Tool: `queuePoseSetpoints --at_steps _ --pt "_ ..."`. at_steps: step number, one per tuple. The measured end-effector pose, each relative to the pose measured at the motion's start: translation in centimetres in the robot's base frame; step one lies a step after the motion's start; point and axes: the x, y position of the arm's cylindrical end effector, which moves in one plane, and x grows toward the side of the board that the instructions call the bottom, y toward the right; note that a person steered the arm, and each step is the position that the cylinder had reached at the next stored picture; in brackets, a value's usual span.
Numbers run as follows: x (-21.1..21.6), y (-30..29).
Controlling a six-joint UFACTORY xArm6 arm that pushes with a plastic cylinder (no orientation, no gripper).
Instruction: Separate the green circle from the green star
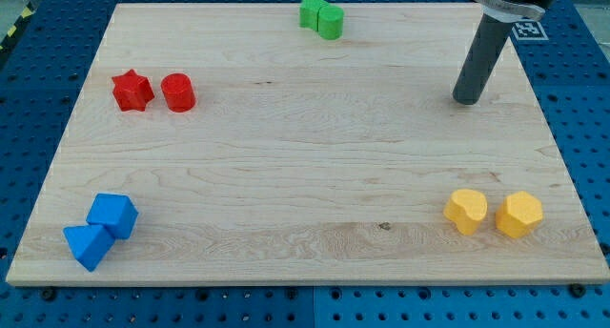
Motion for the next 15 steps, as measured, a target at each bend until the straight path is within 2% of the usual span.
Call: queuePoseSetpoints --at_steps 6,7,8,9,10,12,15 --pt "-0.4 -0.5" --pt "-2.0 -0.5" --pt "-7.6 -1.7" --pt "-11.7 -5.3" --pt "-12.0 -6.1" --pt "-15.6 -12.1" --pt "-16.3 -15.2"
